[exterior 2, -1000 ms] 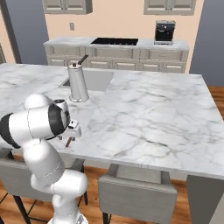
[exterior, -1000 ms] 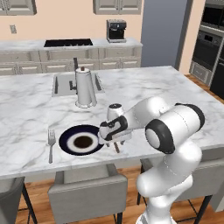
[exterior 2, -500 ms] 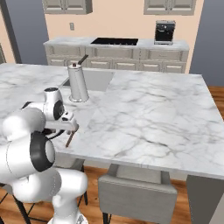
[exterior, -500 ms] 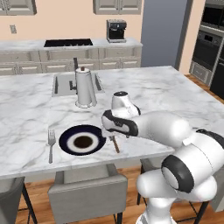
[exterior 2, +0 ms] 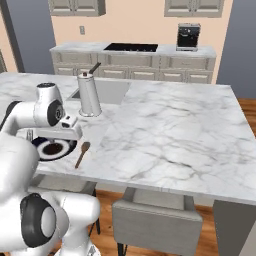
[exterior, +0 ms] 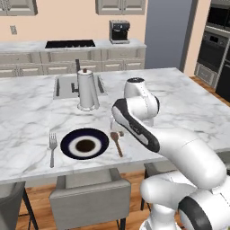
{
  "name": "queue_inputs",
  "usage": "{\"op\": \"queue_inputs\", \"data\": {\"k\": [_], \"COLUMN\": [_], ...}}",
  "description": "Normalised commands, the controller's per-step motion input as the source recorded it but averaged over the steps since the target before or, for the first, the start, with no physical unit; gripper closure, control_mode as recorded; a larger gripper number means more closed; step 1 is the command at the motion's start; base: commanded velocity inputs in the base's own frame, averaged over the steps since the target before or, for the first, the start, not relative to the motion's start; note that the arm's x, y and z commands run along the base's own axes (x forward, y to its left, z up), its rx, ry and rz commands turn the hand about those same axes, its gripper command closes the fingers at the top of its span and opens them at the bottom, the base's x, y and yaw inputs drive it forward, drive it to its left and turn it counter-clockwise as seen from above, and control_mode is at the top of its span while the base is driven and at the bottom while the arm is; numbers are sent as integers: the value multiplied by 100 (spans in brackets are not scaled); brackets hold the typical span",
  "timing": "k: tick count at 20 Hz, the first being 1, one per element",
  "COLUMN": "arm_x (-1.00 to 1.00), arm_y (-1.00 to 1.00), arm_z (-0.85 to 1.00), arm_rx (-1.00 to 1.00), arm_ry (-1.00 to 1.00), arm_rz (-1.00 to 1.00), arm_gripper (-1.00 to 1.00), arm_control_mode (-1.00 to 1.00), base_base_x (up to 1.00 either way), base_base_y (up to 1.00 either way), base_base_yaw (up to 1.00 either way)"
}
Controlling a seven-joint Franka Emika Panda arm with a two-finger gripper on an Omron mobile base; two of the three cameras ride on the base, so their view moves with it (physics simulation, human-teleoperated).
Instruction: Take the fork and place it on the left side of the plate. Then take the spoon and place it on the right side of the plate. Make sure they're directly next to the plate.
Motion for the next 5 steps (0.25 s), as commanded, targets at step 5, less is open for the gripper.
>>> {"op": "queue_inputs", "data": {"k": [5], "arm_x": [-55], "arm_y": [-25], "arm_z": [47], "arm_rx": [0], "arm_ry": [0], "arm_rz": [0], "arm_gripper": [-100], "arm_control_mode": [-100], "base_base_x": [0], "base_base_y": [0], "base_base_yaw": [0]}}
